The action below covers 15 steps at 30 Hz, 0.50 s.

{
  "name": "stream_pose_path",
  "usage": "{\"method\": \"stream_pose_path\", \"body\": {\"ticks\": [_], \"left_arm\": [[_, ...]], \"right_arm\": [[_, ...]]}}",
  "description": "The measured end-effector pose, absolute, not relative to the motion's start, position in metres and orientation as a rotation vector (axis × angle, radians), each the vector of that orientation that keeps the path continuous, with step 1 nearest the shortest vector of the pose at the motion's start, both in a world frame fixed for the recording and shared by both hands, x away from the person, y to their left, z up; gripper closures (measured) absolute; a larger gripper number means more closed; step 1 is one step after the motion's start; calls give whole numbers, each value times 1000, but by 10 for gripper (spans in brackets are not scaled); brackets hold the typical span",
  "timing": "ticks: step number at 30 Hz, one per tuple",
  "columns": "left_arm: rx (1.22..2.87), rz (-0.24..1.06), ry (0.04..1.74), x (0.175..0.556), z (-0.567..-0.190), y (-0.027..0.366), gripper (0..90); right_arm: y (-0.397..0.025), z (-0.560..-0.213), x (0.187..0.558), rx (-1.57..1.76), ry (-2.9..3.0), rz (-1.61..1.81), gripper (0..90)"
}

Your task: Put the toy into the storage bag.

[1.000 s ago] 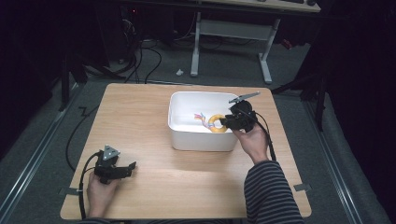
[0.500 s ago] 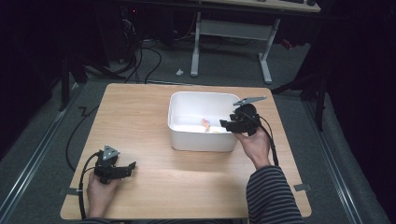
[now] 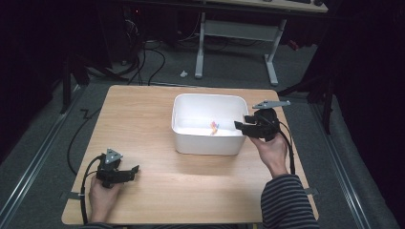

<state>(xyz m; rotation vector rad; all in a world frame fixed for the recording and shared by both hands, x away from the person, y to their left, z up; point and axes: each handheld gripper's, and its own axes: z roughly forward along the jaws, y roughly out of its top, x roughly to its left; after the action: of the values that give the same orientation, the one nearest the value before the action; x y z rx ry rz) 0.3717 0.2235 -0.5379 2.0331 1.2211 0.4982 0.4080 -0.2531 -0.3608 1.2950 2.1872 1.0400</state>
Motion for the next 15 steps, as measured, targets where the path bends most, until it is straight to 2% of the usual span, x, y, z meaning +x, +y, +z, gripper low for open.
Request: {"method": "stream_pose_path", "body": {"ticks": [15], "left_arm": [[2040,505,1220,372,-538,223,159]], "right_arm": [[-280,-353,385,1318,2117,1141,513]]}}
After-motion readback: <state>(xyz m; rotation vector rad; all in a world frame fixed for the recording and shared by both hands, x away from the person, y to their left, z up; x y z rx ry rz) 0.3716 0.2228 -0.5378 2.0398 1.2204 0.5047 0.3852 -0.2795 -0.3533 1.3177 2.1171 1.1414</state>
